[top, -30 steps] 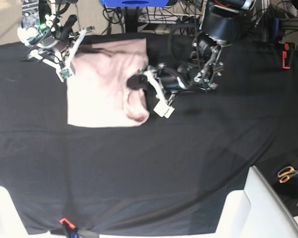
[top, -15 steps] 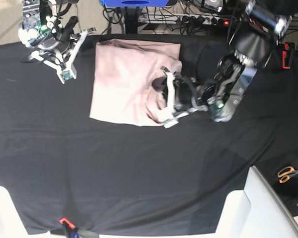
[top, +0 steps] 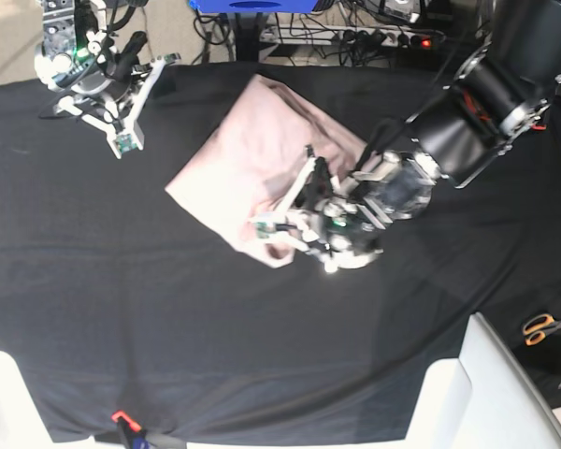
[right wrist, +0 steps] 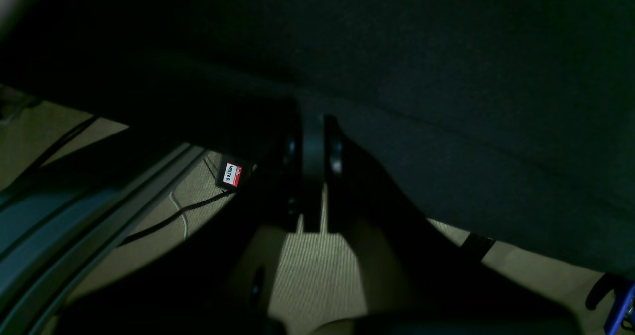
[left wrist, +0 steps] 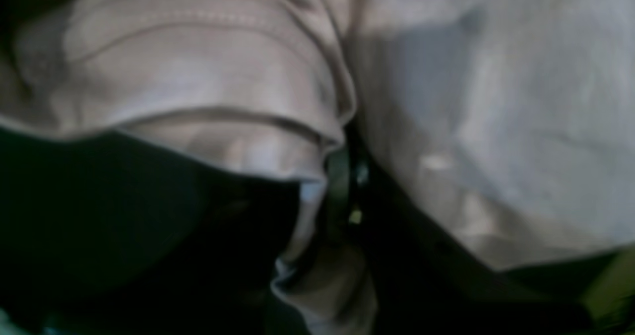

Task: Fold the T-shirt properly
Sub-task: 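Grasp the bundle edge with the left gripper and tuck it under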

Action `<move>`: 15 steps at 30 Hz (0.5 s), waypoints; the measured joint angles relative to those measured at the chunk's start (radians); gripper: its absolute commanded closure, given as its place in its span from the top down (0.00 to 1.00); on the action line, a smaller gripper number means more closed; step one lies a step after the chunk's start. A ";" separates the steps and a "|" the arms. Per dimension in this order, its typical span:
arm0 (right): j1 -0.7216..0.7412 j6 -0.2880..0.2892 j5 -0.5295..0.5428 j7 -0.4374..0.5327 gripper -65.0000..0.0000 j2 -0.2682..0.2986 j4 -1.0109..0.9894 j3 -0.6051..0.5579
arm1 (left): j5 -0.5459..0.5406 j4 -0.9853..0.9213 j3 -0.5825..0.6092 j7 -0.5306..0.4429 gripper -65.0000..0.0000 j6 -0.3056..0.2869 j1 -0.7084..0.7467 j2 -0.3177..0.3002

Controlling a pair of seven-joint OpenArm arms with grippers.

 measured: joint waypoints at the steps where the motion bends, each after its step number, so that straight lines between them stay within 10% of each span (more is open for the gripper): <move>1: 0.000 0.000 0.001 0.000 0.00 0.000 0.000 0.000 | 0.048 0.000 0.002 -0.001 0.00 0.002 0.001 0.019; 15: 0.000 0.000 0.000 0.000 0.00 0.000 0.000 0.000 | 0.443 -0.006 0.003 -0.231 0.00 -0.146 0.003 0.175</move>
